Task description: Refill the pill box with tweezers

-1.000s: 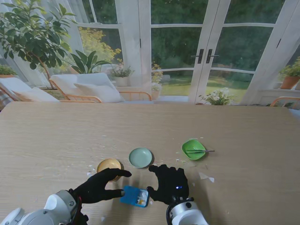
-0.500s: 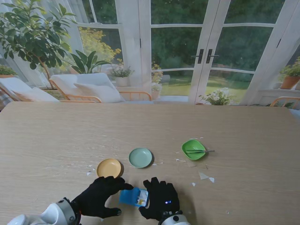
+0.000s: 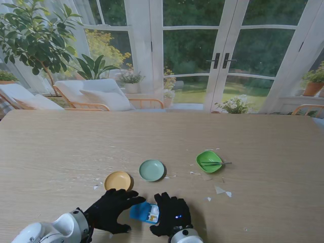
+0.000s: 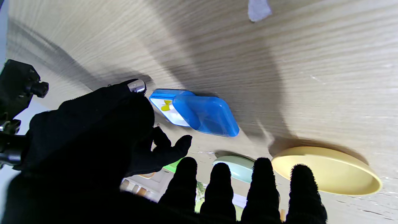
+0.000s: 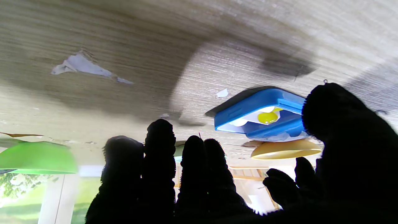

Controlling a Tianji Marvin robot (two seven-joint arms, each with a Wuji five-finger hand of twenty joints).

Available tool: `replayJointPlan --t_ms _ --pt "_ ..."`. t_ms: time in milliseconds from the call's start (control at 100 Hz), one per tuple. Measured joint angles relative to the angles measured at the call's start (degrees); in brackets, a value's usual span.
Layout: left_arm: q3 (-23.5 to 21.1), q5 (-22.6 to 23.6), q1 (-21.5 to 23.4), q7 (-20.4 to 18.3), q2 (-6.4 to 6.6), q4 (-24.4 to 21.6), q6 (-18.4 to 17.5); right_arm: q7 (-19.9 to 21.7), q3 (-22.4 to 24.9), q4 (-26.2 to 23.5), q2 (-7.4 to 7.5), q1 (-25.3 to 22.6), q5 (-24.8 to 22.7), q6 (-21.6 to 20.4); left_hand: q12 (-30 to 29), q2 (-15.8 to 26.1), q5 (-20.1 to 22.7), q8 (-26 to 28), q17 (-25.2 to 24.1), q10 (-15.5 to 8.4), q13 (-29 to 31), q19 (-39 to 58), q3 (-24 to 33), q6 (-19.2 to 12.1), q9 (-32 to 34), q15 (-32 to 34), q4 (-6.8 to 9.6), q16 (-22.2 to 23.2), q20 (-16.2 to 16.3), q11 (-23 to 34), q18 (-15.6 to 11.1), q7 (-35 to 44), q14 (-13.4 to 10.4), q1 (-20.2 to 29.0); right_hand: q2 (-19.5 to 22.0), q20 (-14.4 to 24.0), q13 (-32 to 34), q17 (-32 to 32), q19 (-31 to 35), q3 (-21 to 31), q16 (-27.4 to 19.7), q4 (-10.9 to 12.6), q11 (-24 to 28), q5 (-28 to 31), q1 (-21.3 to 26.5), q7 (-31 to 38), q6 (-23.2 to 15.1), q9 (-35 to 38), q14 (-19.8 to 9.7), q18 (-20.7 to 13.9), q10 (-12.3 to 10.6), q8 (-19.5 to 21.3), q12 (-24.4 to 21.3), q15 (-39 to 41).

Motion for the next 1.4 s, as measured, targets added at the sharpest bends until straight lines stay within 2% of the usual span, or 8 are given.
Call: replayJointPlan --t_ms 210,750,870,970,1130,1200,1270,1400 --pt "1.0 4.3 -1.8 0.2 0.14 1.1 -1.8 0.3 -1.0 0.7 -0.05 1.2 0.0 0.4 2.8 -2.4 0.0 0.1 0.1 0.0 0.0 7.2 2.3 4.9 0.0 5.6 -0.92 5.8 0.6 0.0 0.0 2.1 -0.1 -3.6 -2.7 0.1 0.6 0.3 0.2 1.6 1.4 0.0 0.4 0.8 0.0 2.4 0.1 0.7 0.0 0.0 0.0 2.0 1.5 0.1" --pt "4.7 11.4 -5.1 0.4 0.46 2.9 1.7 -1.6 -0.6 1.9 -0.56 1.5 1.4 0.2 0.2 -2.7 0.0 2.9 0.7 0.0 0.0 14.2 2.3 5.3 0.0 9.8 -0.92 9.8 -2.9 0.0 -0.1 8.5 -0.8 -3.6 -3.4 0.7 1.8 1.1 0.8 1.6 1.9 0.0 0.5 2.1 1.5 4.5 0.1 2.3 0.0 0.0 0.0 3.3 2.2 0.6" --pt "5.2 12.4 -5.5 1.1 0.44 3.2 2.3 -1.7 -0.5 2.0 -0.60 1.5 1.4 0.2 14.9 -2.7 0.0 4.2 0.7 -0.8 0.0 21.9 2.3 5.3 0.0 24.2 -0.92 20.5 -0.9 1.5 -0.3 12.4 -1.7 -3.6 -3.4 0.7 1.9 1.3 0.8 1.8 1.9 0.0 0.5 2.2 1.6 4.8 0.1 2.4 0.0 0.0 0.0 3.4 2.4 0.7" --pt "5.4 12.7 -5.5 1.5 0.42 3.3 2.7 -1.8 -0.5 2.0 -0.63 1.5 1.5 0.2 25.5 -2.7 0.0 4.2 0.9 -1.2 0.0 26.7 2.2 4.5 0.0 37.8 -0.92 23.1 -0.5 7.8 -0.8 12.9 -3.0 -3.6 -3.4 0.7 2.5 1.7 0.8 1.8 1.9 0.0 0.5 2.2 1.8 4.8 0.1 2.4 0.0 0.0 0.0 3.4 2.5 0.7" --pt "5.3 12.7 -5.3 2.3 0.32 3.4 2.8 -2.1 -0.7 2.3 -0.71 1.7 1.9 0.0 38.8 -2.6 0.0 3.1 1.2 -1.6 0.0 33.2 1.5 2.8 0.1 47.2 -0.92 23.1 -0.6 18.7 -0.8 12.0 -3.8 -3.6 -3.4 1.2 2.5 1.7 0.8 2.3 2.0 0.0 0.5 2.2 2.1 4.8 0.1 2.4 0.0 0.0 0.0 3.4 2.5 0.7" --pt "4.9 12.7 -4.9 2.6 0.23 3.2 2.8 -2.1 -0.8 2.4 -0.73 1.8 2.0 -0.1 50.4 -2.6 0.0 3.1 1.3 -1.6 1.7 42.5 1.4 2.0 0.1 49.2 -0.92 27.0 0.1 30.5 -0.8 12.0 -4.5 -3.6 -3.4 1.2 2.5 1.7 0.8 2.3 2.0 0.0 0.5 2.2 2.1 4.8 0.1 2.4 0.0 0.0 0.0 3.4 2.5 0.7" --pt "4.6 12.8 -4.3 3.0 0.14 2.9 3.2 -2.1 -0.9 2.5 -0.74 1.9 2.1 -0.1 53.0 -2.6 0.0 2.0 1.3 -2.7 5.5 51.7 1.4 1.4 0.1 51.9 -0.92 28.8 0.1 44.6 -0.8 12.7 -5.0 -3.6 -3.4 1.2 2.5 1.7 0.8 2.3 2.0 0.0 0.5 2.2 2.1 4.8 0.1 2.4 0.0 0.0 0.0 3.4 2.5 0.7" --pt "4.4 14.4 -3.5 3.0 0.10 1.8 4.3 -2.1 -1.0 2.6 -0.77 2.0 2.1 -0.1 54.5 -2.6 0.0 -1.0 1.5 -4.4 9.1 57.2 1.5 1.4 1.1 55.0 -0.94 29.0 9.2 52.3 -0.8 14.4 -5.1 -4.3 -3.4 1.2 2.5 1.7 0.8 2.3 2.0 0.0 0.5 2.2 2.1 4.8 0.1 2.4 0.0 0.0 0.0 3.4 2.5 0.7"
